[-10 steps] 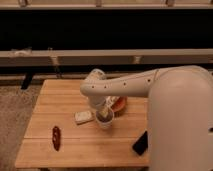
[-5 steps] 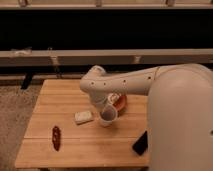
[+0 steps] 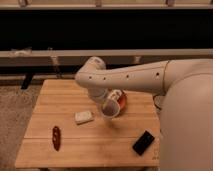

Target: Pick up the ceramic cup

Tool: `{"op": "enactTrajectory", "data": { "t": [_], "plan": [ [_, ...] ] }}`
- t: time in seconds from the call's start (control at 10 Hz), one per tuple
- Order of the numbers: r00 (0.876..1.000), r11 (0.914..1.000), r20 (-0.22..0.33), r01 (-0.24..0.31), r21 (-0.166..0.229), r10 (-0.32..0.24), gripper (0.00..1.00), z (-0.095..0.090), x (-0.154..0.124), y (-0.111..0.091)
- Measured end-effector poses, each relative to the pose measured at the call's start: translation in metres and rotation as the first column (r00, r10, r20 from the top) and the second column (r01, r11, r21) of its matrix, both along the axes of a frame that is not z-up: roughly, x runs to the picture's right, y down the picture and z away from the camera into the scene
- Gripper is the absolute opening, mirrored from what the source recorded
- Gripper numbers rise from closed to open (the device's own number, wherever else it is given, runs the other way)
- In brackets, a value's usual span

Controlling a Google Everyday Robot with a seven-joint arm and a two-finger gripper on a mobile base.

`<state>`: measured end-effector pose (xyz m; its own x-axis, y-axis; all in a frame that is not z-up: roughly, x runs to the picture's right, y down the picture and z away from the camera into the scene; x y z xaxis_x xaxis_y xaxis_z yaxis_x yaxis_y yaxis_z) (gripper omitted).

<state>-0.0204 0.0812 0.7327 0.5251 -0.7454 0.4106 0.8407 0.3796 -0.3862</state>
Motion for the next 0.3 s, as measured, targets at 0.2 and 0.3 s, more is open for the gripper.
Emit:
{"op": "enactTrajectory", "data": {
  "t": [0.2,0.3],
  "plan": [
    [1.0,0.9996,0.005,0.026,0.014,-0.027,0.0,-0.0082,-0.0015,-0.0053],
    [1.0,0.9995,0.006,0.028,0.014,-0.028,0.0,-0.0085,-0.0026,-0.0055]
  ]
}}
